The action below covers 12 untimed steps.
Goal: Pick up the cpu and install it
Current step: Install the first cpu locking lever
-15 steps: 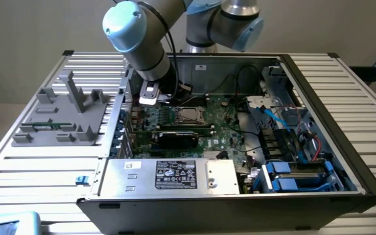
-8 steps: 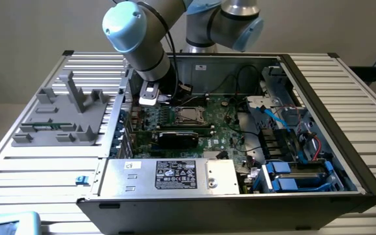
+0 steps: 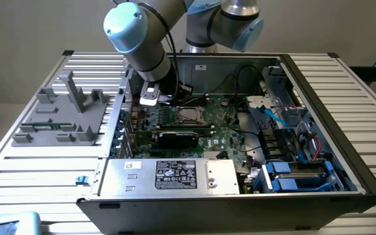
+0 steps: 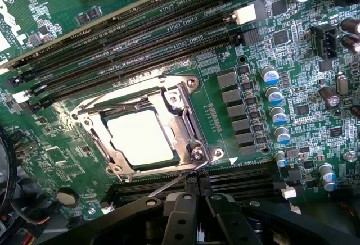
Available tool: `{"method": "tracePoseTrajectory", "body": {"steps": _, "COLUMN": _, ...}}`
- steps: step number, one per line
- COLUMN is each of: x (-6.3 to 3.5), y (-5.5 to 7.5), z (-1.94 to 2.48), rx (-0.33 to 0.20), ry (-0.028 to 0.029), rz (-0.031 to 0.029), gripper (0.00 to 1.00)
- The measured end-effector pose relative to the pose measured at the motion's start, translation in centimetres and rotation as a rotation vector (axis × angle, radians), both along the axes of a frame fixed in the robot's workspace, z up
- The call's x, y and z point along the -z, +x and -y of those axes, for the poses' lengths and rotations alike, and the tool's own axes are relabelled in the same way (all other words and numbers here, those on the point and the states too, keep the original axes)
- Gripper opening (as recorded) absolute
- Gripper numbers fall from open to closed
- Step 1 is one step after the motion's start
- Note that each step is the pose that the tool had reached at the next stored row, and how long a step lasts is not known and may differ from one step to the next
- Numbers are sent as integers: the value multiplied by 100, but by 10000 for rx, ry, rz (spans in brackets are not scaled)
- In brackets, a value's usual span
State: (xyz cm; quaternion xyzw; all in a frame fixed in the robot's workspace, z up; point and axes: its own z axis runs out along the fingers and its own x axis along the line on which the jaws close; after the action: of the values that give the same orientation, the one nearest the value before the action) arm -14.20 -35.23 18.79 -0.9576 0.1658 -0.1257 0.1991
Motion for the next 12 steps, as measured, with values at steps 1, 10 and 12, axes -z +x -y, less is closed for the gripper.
{"method": "tracePoseTrajectory", "body": {"steps": 1, "x": 0, "y": 0, "z": 0, "rx": 0, "ry": 1, "rz": 1, "gripper": 11}}
{"method": "tracePoseTrajectory", "body": {"steps": 10, "x": 5, "y": 51, "z": 0, "rx": 9, "ry": 0, "rz": 2, "gripper": 11}}
{"method": "tracePoseTrajectory", "body": {"steps": 12, "x": 8, "y": 58, "z": 0, "rx": 12, "ry": -1, "rz": 2, "gripper": 11}}
